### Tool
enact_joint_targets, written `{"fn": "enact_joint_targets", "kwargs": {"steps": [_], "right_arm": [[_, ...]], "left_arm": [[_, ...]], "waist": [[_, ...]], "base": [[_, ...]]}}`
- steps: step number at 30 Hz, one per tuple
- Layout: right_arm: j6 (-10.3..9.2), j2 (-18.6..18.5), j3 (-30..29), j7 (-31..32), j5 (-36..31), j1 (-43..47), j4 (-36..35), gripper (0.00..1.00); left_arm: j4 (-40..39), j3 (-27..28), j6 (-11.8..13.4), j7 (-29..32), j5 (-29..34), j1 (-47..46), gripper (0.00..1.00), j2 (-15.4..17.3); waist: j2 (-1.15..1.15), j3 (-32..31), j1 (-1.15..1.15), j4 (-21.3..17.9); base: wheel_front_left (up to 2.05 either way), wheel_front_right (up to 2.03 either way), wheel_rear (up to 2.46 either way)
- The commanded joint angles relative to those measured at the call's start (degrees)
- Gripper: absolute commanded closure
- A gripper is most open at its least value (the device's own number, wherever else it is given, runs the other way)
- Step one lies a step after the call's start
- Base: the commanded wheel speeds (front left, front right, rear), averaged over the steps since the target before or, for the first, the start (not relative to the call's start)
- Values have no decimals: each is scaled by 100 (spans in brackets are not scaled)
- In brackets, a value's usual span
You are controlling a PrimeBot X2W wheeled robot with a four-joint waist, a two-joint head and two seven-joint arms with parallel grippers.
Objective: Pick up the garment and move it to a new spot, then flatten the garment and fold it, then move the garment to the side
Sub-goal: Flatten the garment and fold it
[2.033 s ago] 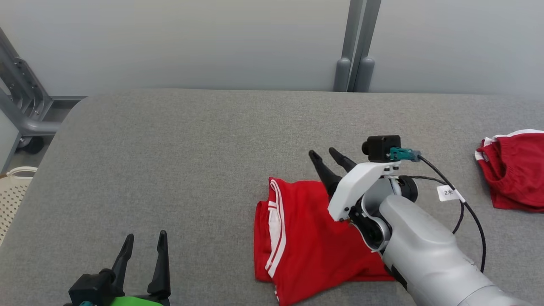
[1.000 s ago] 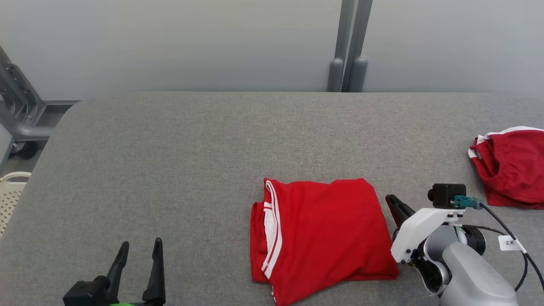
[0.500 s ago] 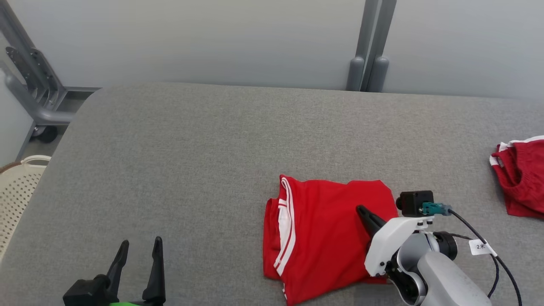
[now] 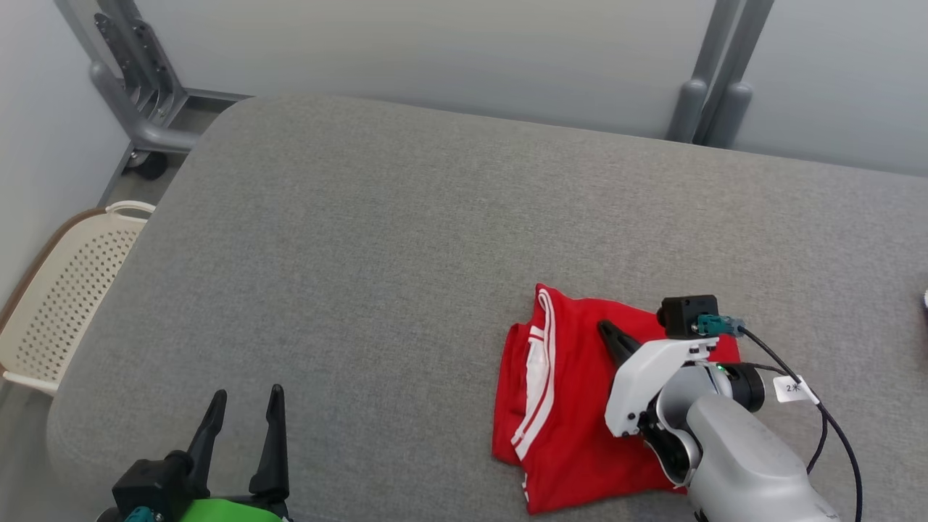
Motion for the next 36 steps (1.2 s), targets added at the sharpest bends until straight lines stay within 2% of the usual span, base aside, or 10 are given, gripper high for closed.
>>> {"fn": "enact_joint_targets", "kwargs": {"steps": [1, 9, 14, 22, 29, 36], "right_arm": [[-1, -9, 73, -98, 49, -174, 255, 100], [-1, -6, 754, -343, 553, -535, 829, 100], [-1, -5, 1127, -426, 799, -672, 986, 100], [-1, -5, 2038, -544, 1029, -834, 1090, 100], [-1, -6, 2526, -906, 982, -1132, 886, 100], [-1, -5, 2366, -1101, 878, -1408, 661, 100]], "left_arm": [[19, -11, -29, -22, 49, -114, 0, -38], [95, -18, -79, -58, 55, -189, 0, -98], [126, -29, -91, -61, 66, -226, 0, -131], [163, 7, -119, -73, 75, -253, 0, -173], [139, 109, -61, -89, 81, -148, 0, -157], [73, 161, -41, -96, 99, -39, 0, -94]], "waist": [[0, 174, 0, 281], [0, 291, 0, 609], [0, 324, 0, 714], [0, 360, 0, 791], [0, 283, 0, 574], [0, 96, 0, 128]], "base": [[0, 0, 0], [0, 0, 0], [0, 0, 0], [0, 0, 0], [0, 0, 0], [0, 0, 0]]}}
